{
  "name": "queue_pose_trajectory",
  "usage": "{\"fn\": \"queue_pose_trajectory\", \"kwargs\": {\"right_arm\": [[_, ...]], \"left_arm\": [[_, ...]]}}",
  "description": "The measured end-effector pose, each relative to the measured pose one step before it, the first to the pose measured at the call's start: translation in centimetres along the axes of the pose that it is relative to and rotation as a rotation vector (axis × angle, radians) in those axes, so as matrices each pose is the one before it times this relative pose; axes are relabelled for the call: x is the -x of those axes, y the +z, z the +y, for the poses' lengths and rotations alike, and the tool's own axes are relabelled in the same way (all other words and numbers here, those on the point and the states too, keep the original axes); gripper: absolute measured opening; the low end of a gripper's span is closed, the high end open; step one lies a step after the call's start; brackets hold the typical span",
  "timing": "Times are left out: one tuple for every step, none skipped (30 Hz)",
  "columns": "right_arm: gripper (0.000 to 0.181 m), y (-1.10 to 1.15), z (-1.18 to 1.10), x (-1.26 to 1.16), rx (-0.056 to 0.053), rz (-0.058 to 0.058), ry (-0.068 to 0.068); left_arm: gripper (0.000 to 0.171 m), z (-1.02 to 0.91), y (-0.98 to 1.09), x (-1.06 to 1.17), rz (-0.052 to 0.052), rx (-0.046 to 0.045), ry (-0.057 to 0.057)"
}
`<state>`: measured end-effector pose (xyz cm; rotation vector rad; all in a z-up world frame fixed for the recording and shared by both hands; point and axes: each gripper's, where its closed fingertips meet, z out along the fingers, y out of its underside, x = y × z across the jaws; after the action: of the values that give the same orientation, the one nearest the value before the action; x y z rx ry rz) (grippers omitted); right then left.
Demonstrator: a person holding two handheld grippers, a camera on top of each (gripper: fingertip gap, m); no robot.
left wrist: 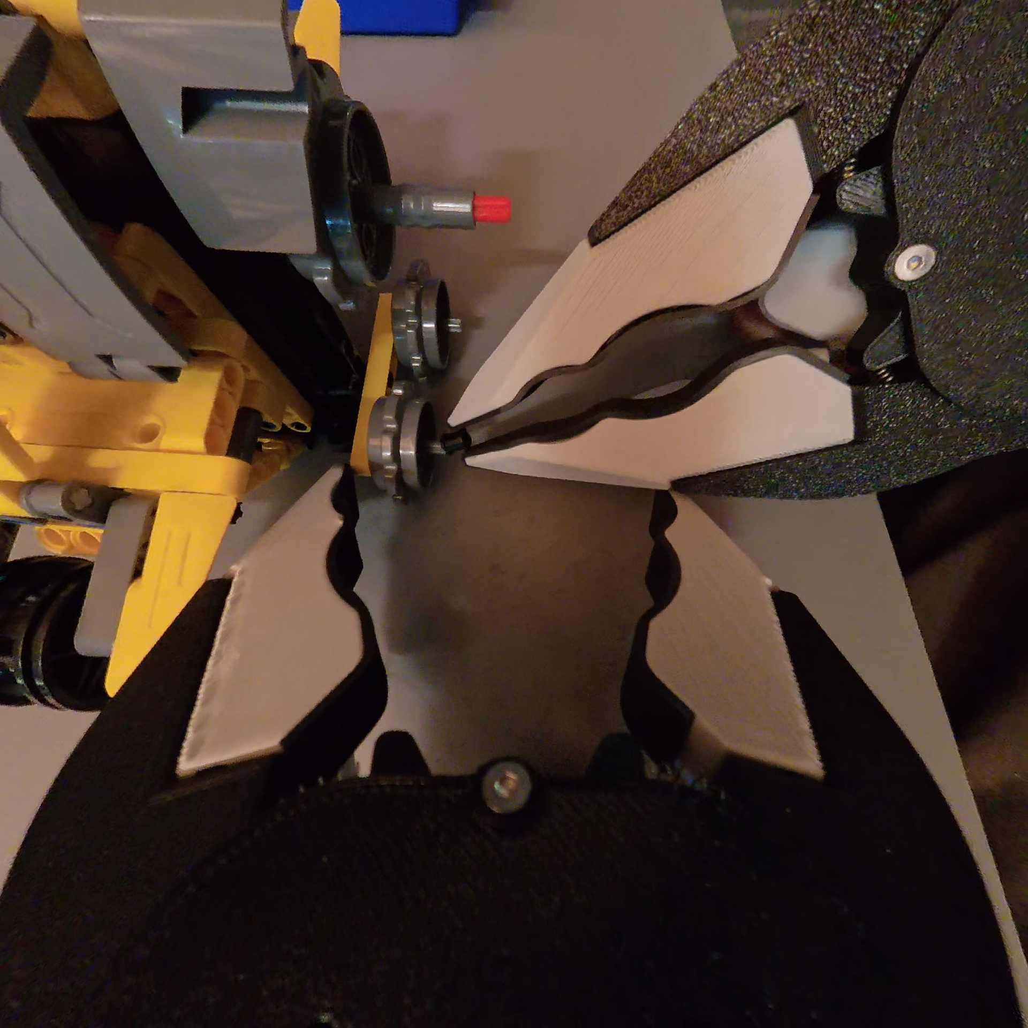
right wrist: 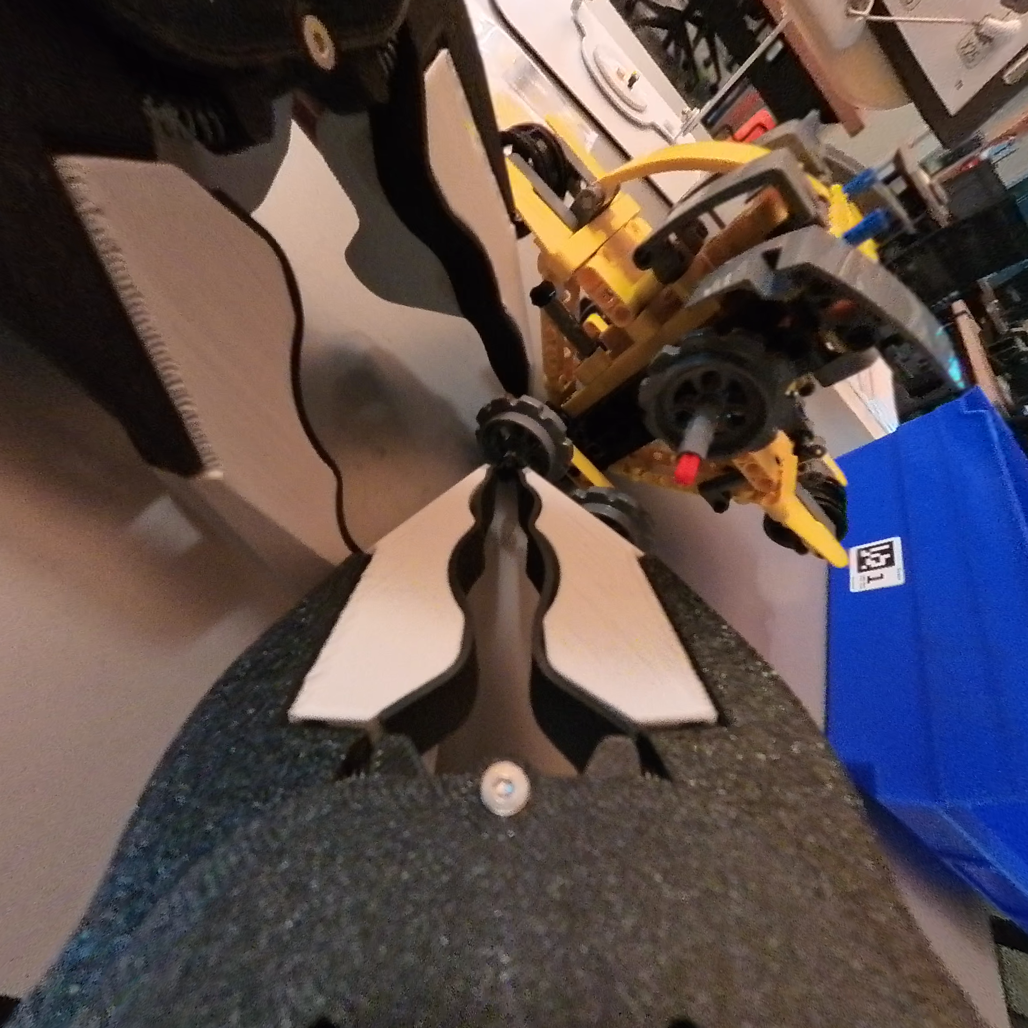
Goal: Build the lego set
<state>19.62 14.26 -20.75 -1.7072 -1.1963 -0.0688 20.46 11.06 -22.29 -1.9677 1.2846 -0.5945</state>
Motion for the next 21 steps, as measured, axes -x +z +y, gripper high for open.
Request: {"fn": "queue_pose_trajectory", "kwargs": {"right_arm": [[0.007,0.021,-0.004,0.041,0.0016,0.0047,-0.0089],[0.007,0.02,0.018,0.037,0.0022,0.0034,-0.0065],[0.007,0.026,0.045,0.029,0.0036,0.0021,-0.0041],[0.007,0.04,0.045,0.022,0.0041,0.0015,-0.0025],[0.007,0.027,0.049,0.02,0.0048,0.0013,-0.0002],[0.007,0.023,0.02,0.006,0.0041,0.0012,0.0034],[0.007,0.005,0.006,-0.002,0.003,0.0013,0.0046],[0.007,0.003,0.012,0.006,0.0025,0.0014,0.0023],[0.007,0.0,0.007,0.008,0.0011,0.0018,-0.0009],[0.007,0.002,0.005,-0.003,0.0005,0.0024,-0.0031],[0.007,0.007,-0.002,0.014,0.0006,0.0024,-0.0036],[0.007,-0.003,-0.001,0.012,0.0006,0.0019,-0.0034],[0.007,0.001,-0.01,0.014,0.0005,0.0014,-0.0025],[0.007,0.005,-0.007,0.006,0.0001,0.0005,-0.0014],[0.007,0.009,-0.016,0.015,-0.0001,-0.0006,-0.0005],[0.007,-0.003,-0.012,0.013,0.0001,-0.0015,0.0015],[0.007,0.012,-0.014,0.017,0.0005,-0.0023,0.0039],[0.007,-0.001,-0.007,0.021,0.0004,-0.0035,0.0044],[0.007,0.012,0.01,0.068,0.0016,-0.0082,0.0045],[0.007,0.045,0.095,0.107,0.0069,-0.012,0.006],[0.007,0.093,0.164,0.084,0.0108,-0.012,0.0059]], "left_arm": [[0.1,0.036,0.028,-0.017,-0.0019,0.00253,0.0037],[0.1,0.024,0.025,-0.004,-0.0024,0.00242,0.0032],[0.101,0.027,0.023,-0.006,-0.0014,0.00266,0.002],[0.101,0.048,0.013,0.0,-0.0009,0.00251,0.0007],[0.101,0.017,0.009,0.017,-0.0005,0.00145,-0.0005],[0.101,-0.009,-0.008,0.014,0.0008,-0.00045,-0.0014],[0.101,-0.02,-0.015,0.006,0.002,-0.00092,-0.0022],[0.101,0.007,-0.006,0.016,0.001,0.00016,-0.0009],[0.101,0.012,0.008,0.007,-0.0004,0.00077,0.0007],[0.101,0.017,0.006,0.015,-0.0007,0.00113,0.0014],[0.101,0.02,0.002,0.012,0.0003,0.00111,0.0009],[0.101,0.011,-0.002,-0.002,0.0004,0.00123,0.0011],[0.101,0.016,0.002,0.019,0.0005,0.00052,0.0005],[0.101,0.007,-0.004,0.018,0.0007,0.00046,0.0007],[0.101,0.01,-0.009,0.018,0.0008,0.00019,0.0004],[0.101,0.0,-0.015,-0.004,0.0025,0.00005,0.0007],[0.104,0.015,-0.018,-0.124,0.0115,-0.00008,0.0023],[0.106,0.018,-0.034,-0.073,0.0088,0.00018,0.0004],[0.107,0.034,-0.033,-0.005,0.0053,0.00069,0.0],[0.107,0.02,-0.043,0.006,0.005,-0.0004,-0.0014],[0.108,0.001,-0.029,-0.034,0.0064,-0.00127,-0.0007]]}}
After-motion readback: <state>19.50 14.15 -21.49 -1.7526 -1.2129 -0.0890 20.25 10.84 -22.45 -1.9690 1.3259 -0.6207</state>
